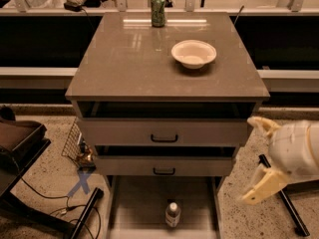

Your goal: Pick blue plastic bottle from bottom drawer and place on counter

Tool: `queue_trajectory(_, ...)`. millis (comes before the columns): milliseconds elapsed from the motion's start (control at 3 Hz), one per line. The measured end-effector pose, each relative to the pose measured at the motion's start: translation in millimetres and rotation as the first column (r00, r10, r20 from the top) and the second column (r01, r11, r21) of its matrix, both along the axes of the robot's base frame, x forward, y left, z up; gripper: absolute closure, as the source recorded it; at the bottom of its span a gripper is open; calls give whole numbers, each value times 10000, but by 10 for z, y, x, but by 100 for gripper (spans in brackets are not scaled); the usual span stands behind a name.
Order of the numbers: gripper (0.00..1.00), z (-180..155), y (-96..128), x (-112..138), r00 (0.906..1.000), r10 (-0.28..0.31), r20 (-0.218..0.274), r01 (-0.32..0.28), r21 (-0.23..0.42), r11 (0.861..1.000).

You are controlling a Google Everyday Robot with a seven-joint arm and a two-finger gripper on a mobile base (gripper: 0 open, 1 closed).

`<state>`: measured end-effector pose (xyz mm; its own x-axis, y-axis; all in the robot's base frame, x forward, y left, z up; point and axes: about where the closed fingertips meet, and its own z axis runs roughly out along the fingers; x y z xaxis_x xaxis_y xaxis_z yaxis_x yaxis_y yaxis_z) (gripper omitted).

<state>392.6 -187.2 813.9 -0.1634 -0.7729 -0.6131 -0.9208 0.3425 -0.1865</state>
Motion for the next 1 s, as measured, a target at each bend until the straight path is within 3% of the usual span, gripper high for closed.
queue_trajectory(333,0,-525,115,38,9978,-185,635,117,1062,9943)
queue_trajectory(667,0,-682,97,178,9886,-245,1486,74,1147,9934)
queue_trajectory(1000,0,-662,94,180,9879,-193,1539,30,1053,9944)
